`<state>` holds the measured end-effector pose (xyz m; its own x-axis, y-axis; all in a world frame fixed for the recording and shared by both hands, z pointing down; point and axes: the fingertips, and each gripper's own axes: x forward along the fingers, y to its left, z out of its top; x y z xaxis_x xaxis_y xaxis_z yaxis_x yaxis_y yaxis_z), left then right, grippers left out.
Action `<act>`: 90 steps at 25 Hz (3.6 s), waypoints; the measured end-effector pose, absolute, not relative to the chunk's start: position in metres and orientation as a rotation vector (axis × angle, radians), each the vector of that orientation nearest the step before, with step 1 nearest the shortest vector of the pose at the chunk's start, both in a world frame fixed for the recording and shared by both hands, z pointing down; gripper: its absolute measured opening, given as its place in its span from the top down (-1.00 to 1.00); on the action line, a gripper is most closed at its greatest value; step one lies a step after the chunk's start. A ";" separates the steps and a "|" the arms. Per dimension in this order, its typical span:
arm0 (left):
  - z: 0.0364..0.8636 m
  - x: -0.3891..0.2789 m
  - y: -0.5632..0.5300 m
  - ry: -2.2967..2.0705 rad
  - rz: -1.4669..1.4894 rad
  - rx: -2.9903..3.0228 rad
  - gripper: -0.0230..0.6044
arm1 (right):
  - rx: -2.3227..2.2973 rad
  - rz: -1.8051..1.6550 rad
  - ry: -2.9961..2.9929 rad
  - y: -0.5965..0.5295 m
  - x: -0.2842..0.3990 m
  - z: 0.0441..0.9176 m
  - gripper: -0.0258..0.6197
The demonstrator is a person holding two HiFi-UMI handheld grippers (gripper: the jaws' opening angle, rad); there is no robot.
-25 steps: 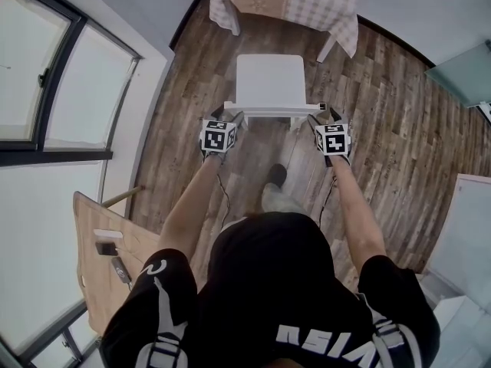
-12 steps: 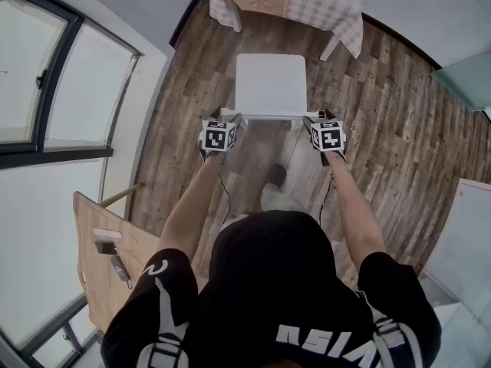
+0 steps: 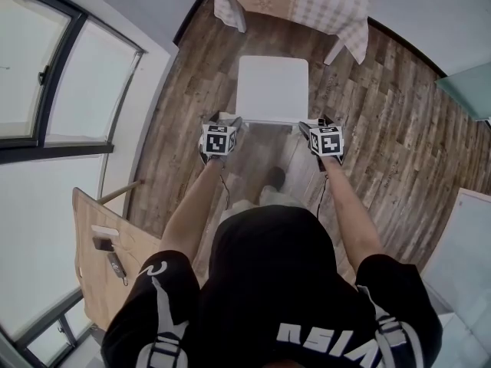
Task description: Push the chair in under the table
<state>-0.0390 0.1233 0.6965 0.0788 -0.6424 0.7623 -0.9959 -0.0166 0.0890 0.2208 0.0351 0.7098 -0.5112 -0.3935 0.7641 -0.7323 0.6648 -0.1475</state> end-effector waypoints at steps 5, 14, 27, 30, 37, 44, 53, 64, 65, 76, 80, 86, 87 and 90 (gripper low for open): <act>0.696 -0.039 0.122 -1.646 0.704 1.701 -0.07 | 0.870 0.608 -2.167 0.034 0.220 0.710 -0.31; 0.698 -0.041 0.124 -1.640 0.704 1.677 -0.08 | 0.868 0.623 -2.158 0.035 0.219 0.711 -0.31; 0.698 -0.043 0.124 -1.636 0.685 1.696 -0.08 | 0.887 0.629 -2.141 0.036 0.218 0.711 -0.31; 0.697 -0.043 0.124 -1.631 0.678 1.707 -0.08 | 0.890 0.632 -2.141 0.037 0.217 0.712 -0.32; 0.699 -0.044 0.120 -1.594 0.669 1.723 -0.09 | 0.898 0.642 -2.130 0.035 0.216 0.713 -0.33; 0.701 -0.044 0.117 -1.557 0.647 1.744 -0.09 | 0.904 0.650 -2.120 0.034 0.216 0.713 -0.33; 0.699 -0.052 0.110 -1.561 0.653 1.750 -0.09 | 0.925 0.663 -2.109 0.031 0.210 0.713 -0.33; 0.700 -0.070 0.094 -1.577 0.678 1.730 -0.09 | 0.963 0.678 -2.094 0.021 0.194 0.712 -0.34; 0.700 -0.072 0.092 -1.574 0.681 1.729 -0.09 | 0.966 0.680 -2.092 0.020 0.193 0.712 -0.34; 0.699 -0.093 0.069 -1.561 0.716 1.730 -0.09 | 0.998 0.705 -2.077 0.007 0.175 0.712 -0.34; 0.699 -0.100 0.058 -1.563 0.727 1.733 -0.09 | 1.012 0.718 -2.075 0.000 0.168 0.713 -0.34; 0.700 -0.111 0.042 -1.549 0.731 1.739 -0.09 | 1.028 0.742 -2.069 -0.011 0.158 0.714 -0.34; 0.700 -0.114 0.039 -1.547 0.735 1.739 -0.09 | 1.029 0.747 -2.068 -0.013 0.155 0.715 -0.34; 0.700 -0.123 0.030 -1.543 0.745 1.738 -0.08 | 1.034 0.769 -2.065 -0.018 0.147 0.716 -0.34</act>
<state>-0.1227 0.0303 0.6999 0.1308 -0.5973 0.7913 -0.9911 -0.0592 0.1191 0.1475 -0.0177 0.7162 -0.4427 -0.4288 0.7875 -0.8394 0.5071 -0.1957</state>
